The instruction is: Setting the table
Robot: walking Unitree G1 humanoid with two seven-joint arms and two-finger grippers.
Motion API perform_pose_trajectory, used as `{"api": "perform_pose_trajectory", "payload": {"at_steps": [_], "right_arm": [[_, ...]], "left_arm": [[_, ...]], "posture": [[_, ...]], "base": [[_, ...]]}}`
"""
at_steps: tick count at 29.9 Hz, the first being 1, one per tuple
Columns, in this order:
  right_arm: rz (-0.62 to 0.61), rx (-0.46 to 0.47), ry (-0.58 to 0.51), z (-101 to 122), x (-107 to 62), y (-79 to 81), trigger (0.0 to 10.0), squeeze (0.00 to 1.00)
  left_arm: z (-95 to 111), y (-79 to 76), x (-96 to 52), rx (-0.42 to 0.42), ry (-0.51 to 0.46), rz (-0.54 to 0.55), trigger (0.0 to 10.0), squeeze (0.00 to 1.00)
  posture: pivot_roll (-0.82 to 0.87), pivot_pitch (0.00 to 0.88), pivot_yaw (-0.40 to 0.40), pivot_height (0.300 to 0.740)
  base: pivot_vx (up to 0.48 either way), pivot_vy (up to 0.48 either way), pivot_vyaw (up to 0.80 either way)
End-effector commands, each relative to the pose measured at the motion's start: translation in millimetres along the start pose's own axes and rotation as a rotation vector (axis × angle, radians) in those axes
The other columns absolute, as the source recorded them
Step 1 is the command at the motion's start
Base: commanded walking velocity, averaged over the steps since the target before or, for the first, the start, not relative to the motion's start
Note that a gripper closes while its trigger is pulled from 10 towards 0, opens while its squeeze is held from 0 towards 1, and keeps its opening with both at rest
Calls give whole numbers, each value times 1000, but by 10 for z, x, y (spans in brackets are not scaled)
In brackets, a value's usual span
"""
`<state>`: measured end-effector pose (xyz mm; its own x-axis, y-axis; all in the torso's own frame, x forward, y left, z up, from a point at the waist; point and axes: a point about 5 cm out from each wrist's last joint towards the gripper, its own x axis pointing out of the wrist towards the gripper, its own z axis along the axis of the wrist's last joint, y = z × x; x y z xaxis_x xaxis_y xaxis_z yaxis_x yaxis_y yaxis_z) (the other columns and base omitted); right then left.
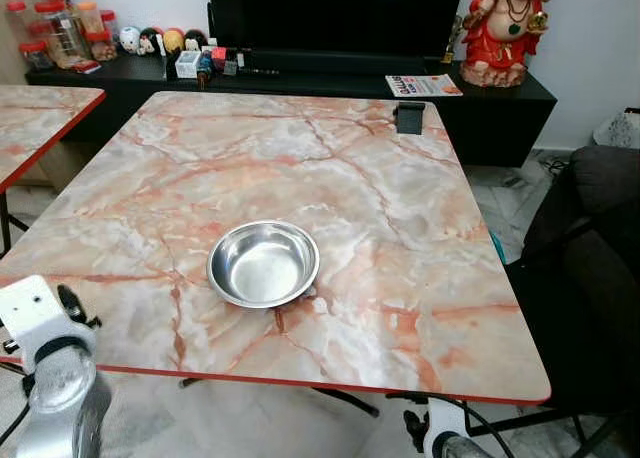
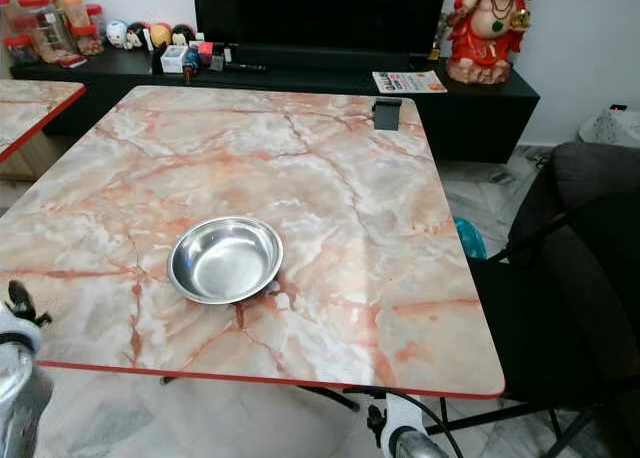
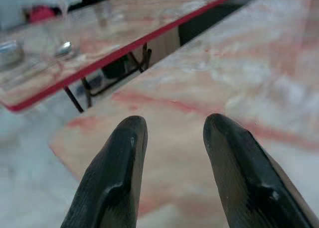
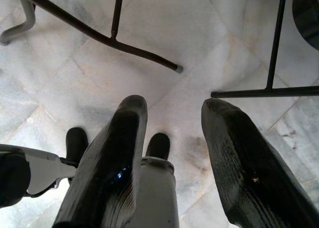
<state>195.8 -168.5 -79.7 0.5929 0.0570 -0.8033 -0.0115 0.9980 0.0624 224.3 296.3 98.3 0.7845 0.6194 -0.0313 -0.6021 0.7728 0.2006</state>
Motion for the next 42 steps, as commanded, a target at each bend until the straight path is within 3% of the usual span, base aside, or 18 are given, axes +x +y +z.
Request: {"api": "perform_pose_trajectory", "payload": {"at_steps": [1,3,5,6,7,9,11,15,17,22,24,25,26,27,28,30,32,42], "right_arm": [[-6,10,-17,25,1,-4,10000,0],[-8,11,-17,19,0,-5,10000,0],[-11,14,-16,6,-3,-11,10000,0],[-11,14,-16,6,-3,-11,10000,0],[-13,14,-14,-4,-5,-15,10000,0],[-13,14,-14,-4,-5,-15,10000,0],[-13,12,-13,-8,-6,-16,10000,0],[-13,9,-11,0,-3,-6,10000,0],[-11,12,-13,4,-2,-5,10000,0],[-11,12,-13,7,-1,-5,10000,0],[-10,2,-10,18,1,-7,10000,0],[-10,2,-10,18,1,-7,10000,0],[-9,-10,-3,22,4,-5,10000,0],[-9,-10,-3,22,4,-5,10000,0],[-10,-17,2,22,5,-4,10000,0],[-13,-21,8,17,5,-6,10000,0],[-38,-56,51,-45,-5,-40,10000,0],[-89,-58,115,-200,-44,-138,10000,0]], "left_arm": [[-159,9,-44,42,22,-18,10000,0],[-353,134,-82,41,88,47,10000,0],[-671,395,-195,5,197,194,10000,0],[-671,395,-195,5,197,194,10000,0],[-862,547,-300,15,244,269,10000,0],[-862,547,-300,15,244,269,10000,0],[-988,615,-373,72,262,287,10000,0],[-1410,693,-625,106,436,302,10000,0],[-1562,565,-697,53,538,206,10000,0],[-1645,438,-736,-7,588,127,10000,0],[-1692,62,-757,-37,646,-120,10000,0],[-1692,62,-757,-37,646,-120,10000,0],[-1692,-228,-778,-49,673,-301,10000,0],[-1692,-228,-778,-49,673,-301,10000,0],[-1674,-354,-777,-27,670,-378,10000,0],[-1671,-393,-777,-4,670,-404,10000,0],[-1661,-469,-760,85,648,-450,10000,0],[-1736,-570,-877,76,709,-528,10000,0]], "posture": [[38,0,-11,732],[38,0,-10,732],[39,0,-8,732],[39,0,-8,732],[41,0,-9,732],[41,0,-9,732],[43,0,-11,732],[42,0,-16,732],[46,0,-21,732],[47,0,-22,732],[54,0,-34,732],[54,0,-34,732],[43,0,-33,732],[43,0,-33,732],[34,0,-30,732],[34,0,-30,732],[23,0,-28,732],[-7,0,-13,732]], "base": [[0,0,0],[0,0,0],[0,0,0],[0,0,0],[0,0,0],[0,0,0],[0,0,0],[0,0,0],[0,0,0],[0,0,0],[0,0,0],[0,0,0],[0,0,0],[0,0,0],[0,0,0],[0,0,0],[0,0,0],[0,0,0]]}}
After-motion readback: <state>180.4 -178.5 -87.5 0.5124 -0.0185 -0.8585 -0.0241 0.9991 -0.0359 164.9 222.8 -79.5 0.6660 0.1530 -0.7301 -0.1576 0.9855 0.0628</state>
